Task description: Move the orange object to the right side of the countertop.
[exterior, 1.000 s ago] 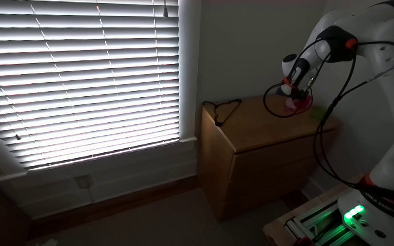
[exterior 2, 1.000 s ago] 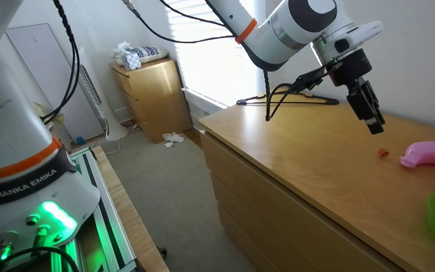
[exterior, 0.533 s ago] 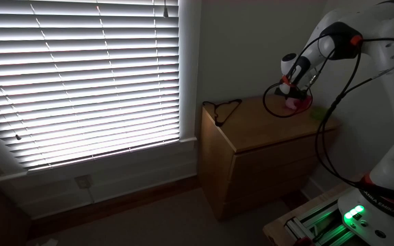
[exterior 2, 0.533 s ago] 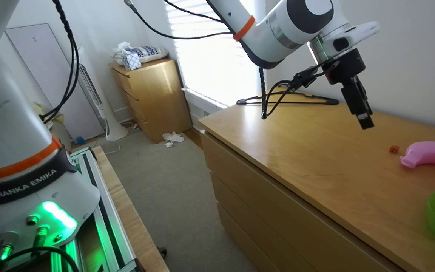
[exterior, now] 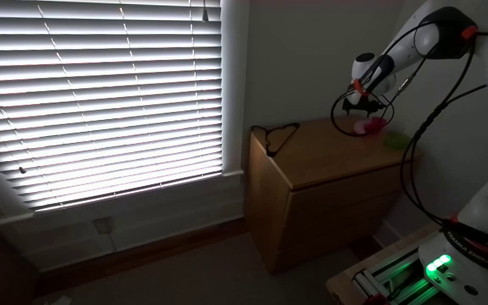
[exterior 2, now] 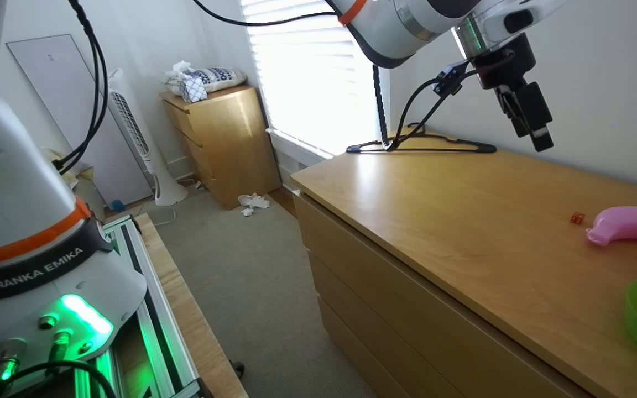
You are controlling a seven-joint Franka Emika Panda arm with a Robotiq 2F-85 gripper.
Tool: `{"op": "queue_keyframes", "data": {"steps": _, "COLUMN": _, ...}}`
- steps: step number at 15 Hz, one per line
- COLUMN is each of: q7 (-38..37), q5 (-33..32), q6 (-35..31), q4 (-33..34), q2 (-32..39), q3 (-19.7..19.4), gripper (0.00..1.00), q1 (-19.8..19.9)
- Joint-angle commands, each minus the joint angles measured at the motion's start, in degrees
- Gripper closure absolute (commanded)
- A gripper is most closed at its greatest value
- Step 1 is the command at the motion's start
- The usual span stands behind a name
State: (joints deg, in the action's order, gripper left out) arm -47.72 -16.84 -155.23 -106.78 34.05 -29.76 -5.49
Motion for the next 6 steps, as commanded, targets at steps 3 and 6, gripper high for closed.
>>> {"op": "queue_keyframes", "data": {"steps": 3, "q7": 5.83, "q5": 0.57, "q6": 0.06, "q4": -0.06, "q2": -2.46, "q3": 3.89, "gripper": 0.0, "q1": 2.85}}
{"op": "queue_keyframes", "data": {"steps": 6, "q7": 6.74, "q5": 0.67, "q6": 0.05, "q4": -0.33, "q2": -2.91, "q3": 4.48, "gripper": 0.0, "q1": 3.31}}
